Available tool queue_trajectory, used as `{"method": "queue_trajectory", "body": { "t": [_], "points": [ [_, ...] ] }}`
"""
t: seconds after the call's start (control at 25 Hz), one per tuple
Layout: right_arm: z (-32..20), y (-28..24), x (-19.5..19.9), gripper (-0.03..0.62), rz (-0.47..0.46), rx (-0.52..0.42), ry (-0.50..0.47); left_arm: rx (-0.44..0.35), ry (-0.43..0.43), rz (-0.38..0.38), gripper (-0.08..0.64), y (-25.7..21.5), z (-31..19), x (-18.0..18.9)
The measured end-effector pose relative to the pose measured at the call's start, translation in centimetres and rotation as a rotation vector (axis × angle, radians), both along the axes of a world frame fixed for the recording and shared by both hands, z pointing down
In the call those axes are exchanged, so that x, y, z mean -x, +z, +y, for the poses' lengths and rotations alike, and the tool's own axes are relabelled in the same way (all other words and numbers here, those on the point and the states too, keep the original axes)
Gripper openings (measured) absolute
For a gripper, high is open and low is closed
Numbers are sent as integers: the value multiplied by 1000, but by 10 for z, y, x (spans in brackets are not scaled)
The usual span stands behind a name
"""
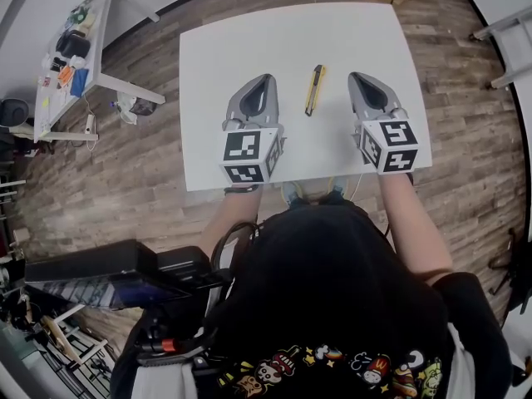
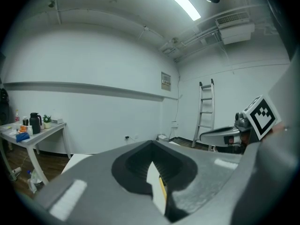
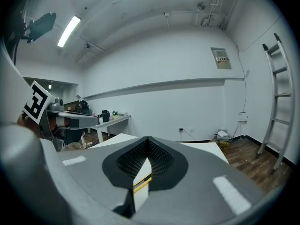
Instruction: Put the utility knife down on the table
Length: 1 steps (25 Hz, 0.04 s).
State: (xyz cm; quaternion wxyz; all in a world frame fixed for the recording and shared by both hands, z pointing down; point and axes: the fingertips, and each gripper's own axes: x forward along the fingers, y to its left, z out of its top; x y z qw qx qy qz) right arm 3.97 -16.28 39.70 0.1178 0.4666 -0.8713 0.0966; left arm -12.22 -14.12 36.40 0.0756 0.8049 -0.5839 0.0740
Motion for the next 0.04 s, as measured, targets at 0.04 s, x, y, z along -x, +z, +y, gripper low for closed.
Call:
{"method": "queue_trajectory", "body": {
  "t": [0.04],
  "points": [
    [0,0,0,23,3,0,0,2,-1,0,0,1,0,1]
  ]
}}
